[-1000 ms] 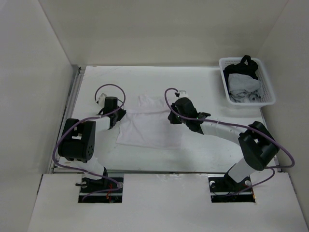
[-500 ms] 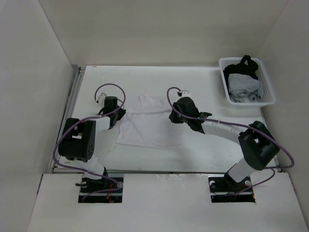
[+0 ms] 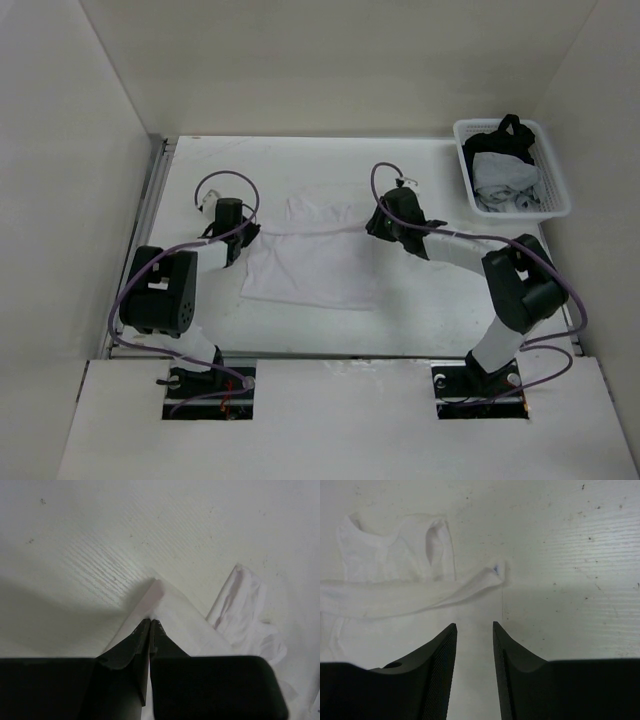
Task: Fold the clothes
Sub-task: Fold the tank top
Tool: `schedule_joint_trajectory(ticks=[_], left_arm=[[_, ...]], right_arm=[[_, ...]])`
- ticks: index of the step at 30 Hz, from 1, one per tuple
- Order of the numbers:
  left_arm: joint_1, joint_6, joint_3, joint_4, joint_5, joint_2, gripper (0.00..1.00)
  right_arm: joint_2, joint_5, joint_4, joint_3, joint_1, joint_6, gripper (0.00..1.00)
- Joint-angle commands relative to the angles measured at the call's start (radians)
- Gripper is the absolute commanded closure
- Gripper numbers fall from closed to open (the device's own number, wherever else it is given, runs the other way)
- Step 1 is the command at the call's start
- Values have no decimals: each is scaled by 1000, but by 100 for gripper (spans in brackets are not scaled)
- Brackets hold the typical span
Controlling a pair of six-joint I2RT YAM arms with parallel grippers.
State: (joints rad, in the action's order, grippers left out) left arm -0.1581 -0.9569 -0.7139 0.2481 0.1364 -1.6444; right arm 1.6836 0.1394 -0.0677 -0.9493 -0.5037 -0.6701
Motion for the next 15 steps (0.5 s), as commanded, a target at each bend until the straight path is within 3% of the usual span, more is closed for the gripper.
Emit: schedule_joint_trajectory(ticks=[1,15], left_arm=[[-5,9,-53,43,25,69,100],[-5,0,-114,37,25,61,100]], right_arm=[[36,0,-23,-51,-2,-22,60],[179,-73,-38,-200,55,-63,53]])
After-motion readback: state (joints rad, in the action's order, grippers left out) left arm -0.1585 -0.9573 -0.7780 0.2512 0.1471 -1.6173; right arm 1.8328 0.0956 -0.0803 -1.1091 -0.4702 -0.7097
